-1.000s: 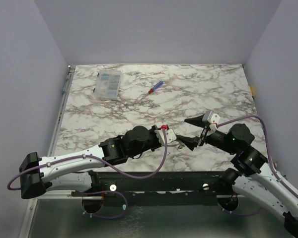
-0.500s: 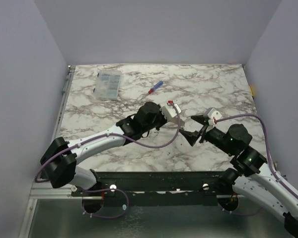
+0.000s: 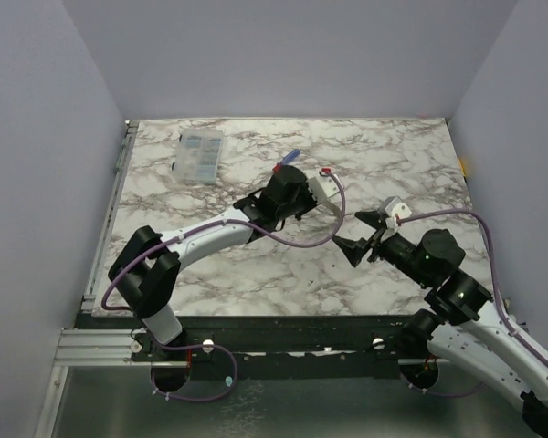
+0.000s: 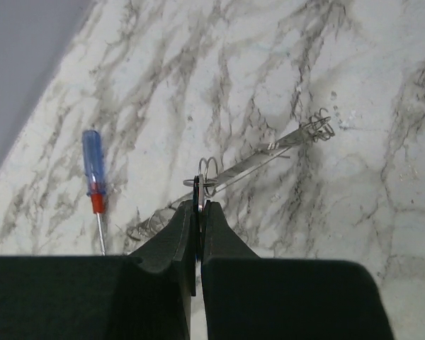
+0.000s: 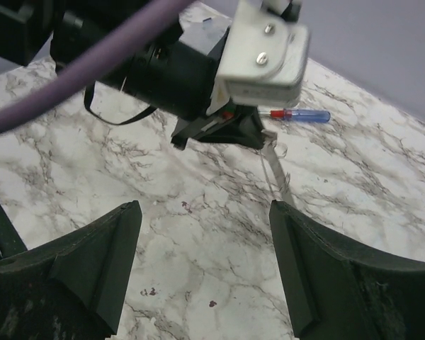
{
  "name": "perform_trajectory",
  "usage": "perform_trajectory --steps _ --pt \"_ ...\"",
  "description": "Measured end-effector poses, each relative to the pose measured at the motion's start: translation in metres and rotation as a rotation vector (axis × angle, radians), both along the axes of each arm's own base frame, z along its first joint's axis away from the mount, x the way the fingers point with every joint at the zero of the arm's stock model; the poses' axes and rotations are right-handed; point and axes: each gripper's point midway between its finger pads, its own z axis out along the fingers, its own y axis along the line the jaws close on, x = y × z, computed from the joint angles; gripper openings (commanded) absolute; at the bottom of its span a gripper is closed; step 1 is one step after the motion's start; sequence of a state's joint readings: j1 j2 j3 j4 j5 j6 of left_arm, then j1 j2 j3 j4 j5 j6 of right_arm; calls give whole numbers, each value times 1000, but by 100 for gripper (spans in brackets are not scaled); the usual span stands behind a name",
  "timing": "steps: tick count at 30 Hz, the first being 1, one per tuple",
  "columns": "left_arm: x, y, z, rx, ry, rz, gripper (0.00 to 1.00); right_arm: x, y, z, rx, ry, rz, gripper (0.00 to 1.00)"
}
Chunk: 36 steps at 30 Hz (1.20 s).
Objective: Put the keys on the keyring
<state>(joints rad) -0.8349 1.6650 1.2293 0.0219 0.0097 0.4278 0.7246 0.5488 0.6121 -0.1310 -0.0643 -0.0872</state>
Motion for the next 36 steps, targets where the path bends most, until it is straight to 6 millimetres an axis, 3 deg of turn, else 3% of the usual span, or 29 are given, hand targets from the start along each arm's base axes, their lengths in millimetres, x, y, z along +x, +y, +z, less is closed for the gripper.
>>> perform_trajectory --steps 3,9,12,19,24,25,28,29,30,36 --pt "-15 13 -35 22 73 12 0 -1 -1 1 8 -1 -1 83" --pt "-72 57 -138 140 318 57 0 0 0 -8 -6 19 -1 83" --pt "-93 75 -161 169 389 83 0 2 2 -13 -17 31 -1 83" --pt "-102 81 -156 119 422 121 1 5 5 -18 -28 46 -1 83" --pt "-106 83 -160 117 450 138 14 5 5 -17 -25 46 -2 83" --pt "-107 83 -160 116 456 143 18 5 5 -17 -24 45 -1 84" --pt "-106 81 -160 115 473 153 48 4 4 -14 -18 38 -2 85" --pt "-106 80 -160 110 478 158 77 4 4 -14 -17 37 -2 85" --pt "-106 79 -159 102 488 168 96 3 4 -13 -15 34 -2 86" --pt "-104 81 -150 98 532 235 99 3 3 -12 -14 32 -2 86"
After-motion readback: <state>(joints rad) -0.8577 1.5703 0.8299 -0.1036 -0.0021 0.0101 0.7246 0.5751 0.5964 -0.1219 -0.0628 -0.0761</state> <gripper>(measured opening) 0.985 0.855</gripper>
